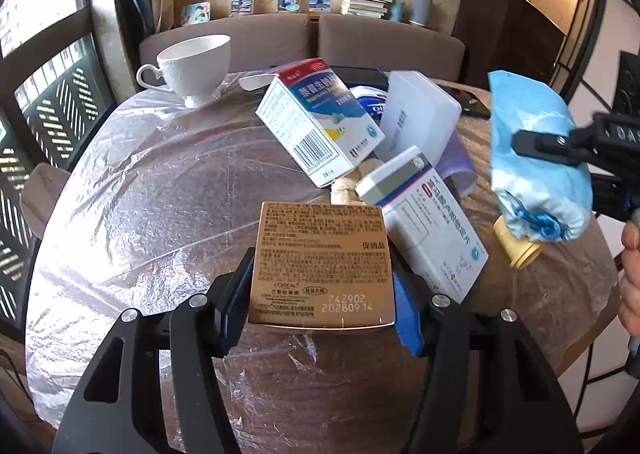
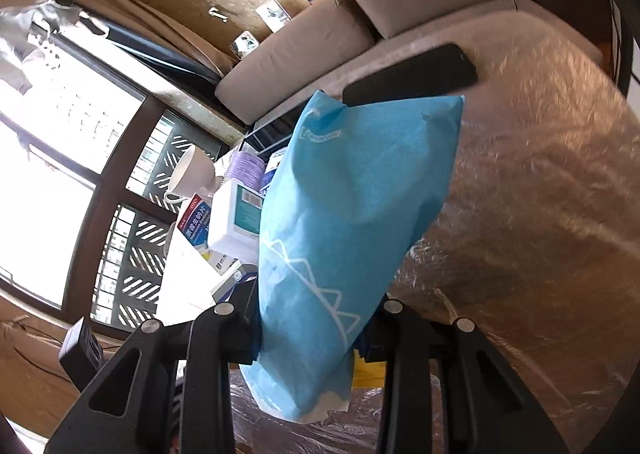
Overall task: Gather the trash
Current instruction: 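Grasp the brown cardboard box with the left tool while the right tool holds the blue bag, then carry the brown box and blue bag over the white trash bin with both tools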
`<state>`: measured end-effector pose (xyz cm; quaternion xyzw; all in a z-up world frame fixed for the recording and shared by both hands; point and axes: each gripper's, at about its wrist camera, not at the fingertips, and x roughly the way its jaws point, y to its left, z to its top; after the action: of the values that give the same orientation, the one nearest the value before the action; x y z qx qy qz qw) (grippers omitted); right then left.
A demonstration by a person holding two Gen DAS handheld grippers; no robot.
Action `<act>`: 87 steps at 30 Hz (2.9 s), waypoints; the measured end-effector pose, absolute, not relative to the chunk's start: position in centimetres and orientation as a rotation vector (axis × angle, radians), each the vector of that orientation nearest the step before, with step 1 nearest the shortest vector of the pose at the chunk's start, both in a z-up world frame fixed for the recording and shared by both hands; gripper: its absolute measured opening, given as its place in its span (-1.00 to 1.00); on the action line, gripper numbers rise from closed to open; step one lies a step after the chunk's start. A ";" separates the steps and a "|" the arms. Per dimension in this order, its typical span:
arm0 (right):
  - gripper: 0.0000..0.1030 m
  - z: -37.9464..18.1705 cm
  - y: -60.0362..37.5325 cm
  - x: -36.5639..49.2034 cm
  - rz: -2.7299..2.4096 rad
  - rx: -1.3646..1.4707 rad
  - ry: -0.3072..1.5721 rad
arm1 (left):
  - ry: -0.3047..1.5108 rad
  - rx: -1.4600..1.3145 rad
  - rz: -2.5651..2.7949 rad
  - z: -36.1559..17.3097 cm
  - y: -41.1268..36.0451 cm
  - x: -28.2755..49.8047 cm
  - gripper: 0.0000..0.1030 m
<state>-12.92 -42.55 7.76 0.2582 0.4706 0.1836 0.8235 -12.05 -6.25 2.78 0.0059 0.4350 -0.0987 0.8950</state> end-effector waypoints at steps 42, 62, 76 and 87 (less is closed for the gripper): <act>-0.36 9.9 -41.0 -30.2 0.561 0.025 1.106 | 0.939 0.059 -0.330 5.6 -6.8 -20.4 0.17; -0.36 7.0 -40.4 -34.2 0.672 -0.056 1.246 | 1.002 0.113 -0.441 4.0 -7.8 -25.5 0.17; -0.36 3.4 -39.4 -35.1 0.686 -0.122 1.327 | 1.032 0.134 -0.453 1.6 -8.6 -26.4 0.16; -0.36 2.2 -38.9 -35.6 0.687 -0.151 1.357 | 1.054 0.178 -0.457 0.8 -8.4 -27.4 0.15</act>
<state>-35.61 -38.95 2.24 -0.0686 0.6142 0.3112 0.7220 -27.44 -8.42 0.77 0.0843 0.4980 -0.2159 0.8356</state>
